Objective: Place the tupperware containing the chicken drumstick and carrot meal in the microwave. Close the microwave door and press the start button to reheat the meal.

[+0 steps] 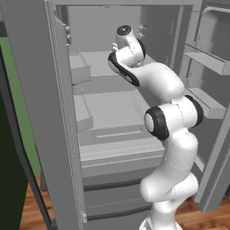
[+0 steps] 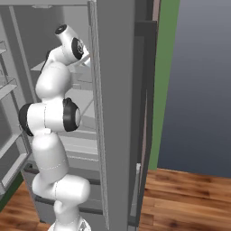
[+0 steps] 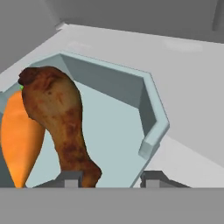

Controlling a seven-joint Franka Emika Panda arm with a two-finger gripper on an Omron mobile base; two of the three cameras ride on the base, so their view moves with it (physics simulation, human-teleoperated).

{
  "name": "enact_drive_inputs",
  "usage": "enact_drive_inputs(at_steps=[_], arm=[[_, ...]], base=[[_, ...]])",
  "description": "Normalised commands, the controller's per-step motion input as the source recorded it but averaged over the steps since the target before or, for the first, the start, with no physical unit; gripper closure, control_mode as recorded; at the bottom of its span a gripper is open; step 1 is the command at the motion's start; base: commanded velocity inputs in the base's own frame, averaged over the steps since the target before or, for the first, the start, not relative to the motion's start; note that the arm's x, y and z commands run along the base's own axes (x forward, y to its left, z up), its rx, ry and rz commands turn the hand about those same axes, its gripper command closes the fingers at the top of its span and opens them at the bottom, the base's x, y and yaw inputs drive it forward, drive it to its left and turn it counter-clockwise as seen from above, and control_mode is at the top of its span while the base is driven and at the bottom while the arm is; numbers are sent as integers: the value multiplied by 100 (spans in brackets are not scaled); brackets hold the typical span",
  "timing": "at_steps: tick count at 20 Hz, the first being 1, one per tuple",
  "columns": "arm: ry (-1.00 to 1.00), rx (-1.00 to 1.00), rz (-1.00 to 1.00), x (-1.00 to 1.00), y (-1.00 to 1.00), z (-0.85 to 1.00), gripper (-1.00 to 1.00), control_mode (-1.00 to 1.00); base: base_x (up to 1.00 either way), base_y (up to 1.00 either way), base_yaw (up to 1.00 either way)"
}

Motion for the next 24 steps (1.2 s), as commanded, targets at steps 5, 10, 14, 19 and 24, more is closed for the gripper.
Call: enact_drive_inputs(at_steps=[5,10,14,19,24], arm=[[0,0,-1,-44,2,-6,100,-100],[0,-5,-5,-72,32,-30,100,-100],[0,-2,-8,-89,20,-11,100,-100],[0,0,-9,-100,1,0,100,-100],[0,1,-6,-100,0,4,100,-100]], base=[[0,0,0],[0,0,0],[0,0,0],[0,0,0],[0,0,0]])
